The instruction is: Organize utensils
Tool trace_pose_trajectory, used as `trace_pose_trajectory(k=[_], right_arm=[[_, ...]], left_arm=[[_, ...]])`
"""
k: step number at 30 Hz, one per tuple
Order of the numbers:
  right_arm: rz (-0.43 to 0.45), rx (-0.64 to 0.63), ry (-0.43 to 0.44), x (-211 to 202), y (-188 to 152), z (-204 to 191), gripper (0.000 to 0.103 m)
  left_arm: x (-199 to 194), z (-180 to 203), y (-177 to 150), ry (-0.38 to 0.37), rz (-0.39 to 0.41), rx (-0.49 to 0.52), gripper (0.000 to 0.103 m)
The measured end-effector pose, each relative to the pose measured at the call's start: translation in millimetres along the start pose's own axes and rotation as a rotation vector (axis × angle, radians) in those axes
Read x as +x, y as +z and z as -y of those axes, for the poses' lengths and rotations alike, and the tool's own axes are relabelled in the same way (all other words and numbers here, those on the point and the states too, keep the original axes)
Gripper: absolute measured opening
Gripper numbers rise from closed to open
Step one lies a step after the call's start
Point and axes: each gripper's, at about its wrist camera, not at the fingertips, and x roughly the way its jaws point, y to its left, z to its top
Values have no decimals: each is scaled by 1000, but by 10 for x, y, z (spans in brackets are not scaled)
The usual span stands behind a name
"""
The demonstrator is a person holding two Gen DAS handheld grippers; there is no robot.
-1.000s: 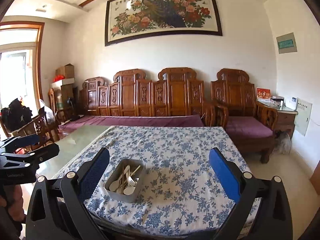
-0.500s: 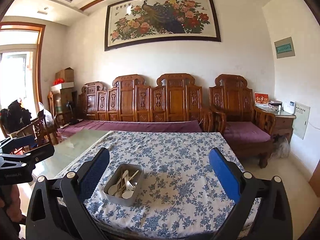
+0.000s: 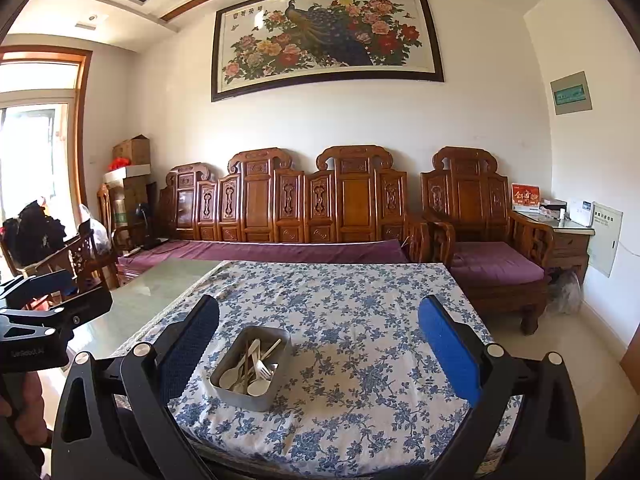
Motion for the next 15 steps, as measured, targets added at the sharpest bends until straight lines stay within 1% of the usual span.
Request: trace_pose_trajectory(k=[15], right_arm=[[-4,4,7,15,-5,2,100]], left_arm=[[-47,11,-5,6,18,11,95]])
